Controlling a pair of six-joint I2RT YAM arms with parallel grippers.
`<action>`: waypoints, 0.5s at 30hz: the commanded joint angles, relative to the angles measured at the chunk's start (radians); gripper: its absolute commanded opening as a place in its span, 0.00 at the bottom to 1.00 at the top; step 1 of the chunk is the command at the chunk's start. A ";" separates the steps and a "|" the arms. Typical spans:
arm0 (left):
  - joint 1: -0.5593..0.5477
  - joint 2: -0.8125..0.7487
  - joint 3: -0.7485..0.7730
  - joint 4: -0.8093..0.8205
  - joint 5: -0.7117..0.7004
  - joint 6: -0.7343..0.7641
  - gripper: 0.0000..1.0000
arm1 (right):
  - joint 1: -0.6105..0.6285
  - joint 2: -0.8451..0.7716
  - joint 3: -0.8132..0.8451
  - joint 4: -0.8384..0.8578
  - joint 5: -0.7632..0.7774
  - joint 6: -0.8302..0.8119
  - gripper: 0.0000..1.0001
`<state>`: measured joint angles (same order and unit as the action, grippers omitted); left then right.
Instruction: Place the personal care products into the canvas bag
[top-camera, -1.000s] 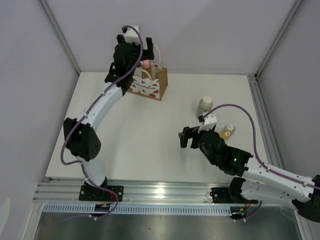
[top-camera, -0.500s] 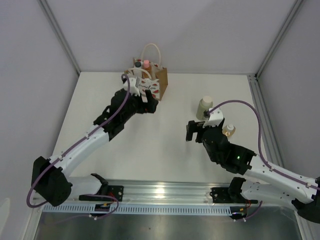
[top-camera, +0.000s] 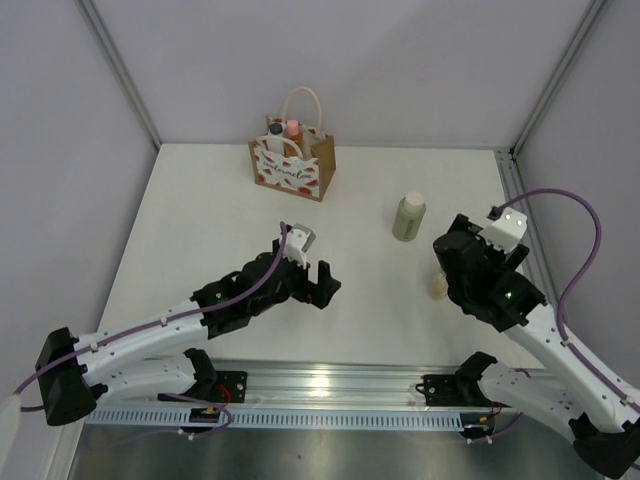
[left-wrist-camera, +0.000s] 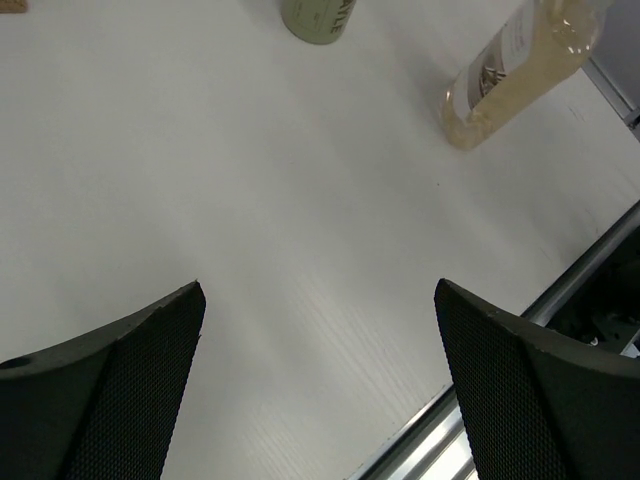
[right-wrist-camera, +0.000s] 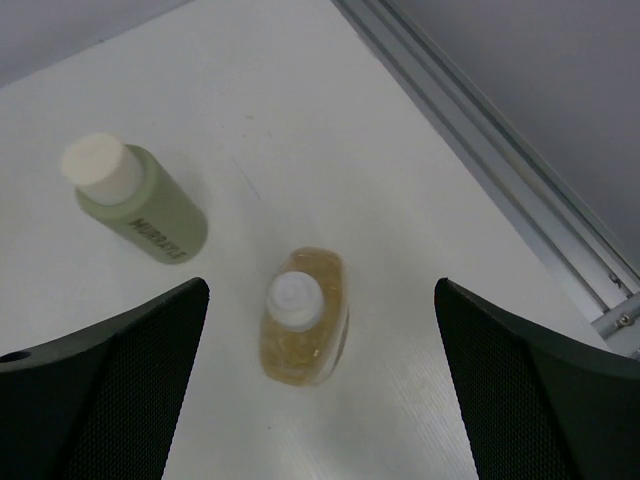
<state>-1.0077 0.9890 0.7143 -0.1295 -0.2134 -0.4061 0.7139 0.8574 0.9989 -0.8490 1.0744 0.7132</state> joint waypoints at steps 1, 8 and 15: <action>0.001 -0.056 -0.009 0.050 -0.053 0.015 0.99 | -0.051 -0.029 -0.113 0.072 -0.047 0.060 0.99; 0.001 -0.206 -0.099 0.093 -0.208 0.018 0.99 | -0.185 0.008 -0.315 0.364 -0.206 -0.070 0.97; 0.000 -0.300 -0.164 0.123 -0.282 0.018 0.99 | -0.246 0.090 -0.402 0.606 -0.364 -0.218 0.86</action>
<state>-1.0077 0.7094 0.5682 -0.0551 -0.4309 -0.3996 0.4770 0.9230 0.6098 -0.4099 0.7898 0.5743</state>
